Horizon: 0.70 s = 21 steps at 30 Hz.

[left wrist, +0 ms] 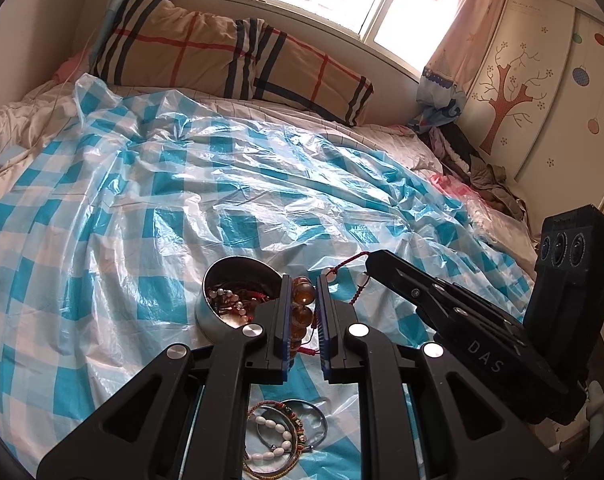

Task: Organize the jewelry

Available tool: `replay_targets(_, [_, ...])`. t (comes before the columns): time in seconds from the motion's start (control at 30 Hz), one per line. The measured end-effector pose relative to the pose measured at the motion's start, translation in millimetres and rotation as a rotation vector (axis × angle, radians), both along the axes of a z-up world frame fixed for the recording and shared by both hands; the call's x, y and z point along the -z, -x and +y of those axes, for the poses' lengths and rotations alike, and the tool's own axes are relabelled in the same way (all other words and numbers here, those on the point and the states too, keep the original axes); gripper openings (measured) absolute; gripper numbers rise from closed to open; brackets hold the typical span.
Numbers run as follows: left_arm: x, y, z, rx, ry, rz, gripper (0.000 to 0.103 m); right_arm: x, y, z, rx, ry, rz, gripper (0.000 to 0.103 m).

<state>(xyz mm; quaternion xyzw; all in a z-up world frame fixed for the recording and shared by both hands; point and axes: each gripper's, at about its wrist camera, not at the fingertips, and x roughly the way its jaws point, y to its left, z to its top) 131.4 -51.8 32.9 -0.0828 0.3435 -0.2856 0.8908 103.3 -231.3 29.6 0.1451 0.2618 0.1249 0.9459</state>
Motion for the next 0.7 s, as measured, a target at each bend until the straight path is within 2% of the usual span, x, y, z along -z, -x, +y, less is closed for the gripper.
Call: replay_targets(0.7, [16.7, -36.3, -10.8, -0.011, 0.001, 0.007, 0.011, 18.2, -41.7, 8.4, 0.001, 0.037, 0.010, 0.003])
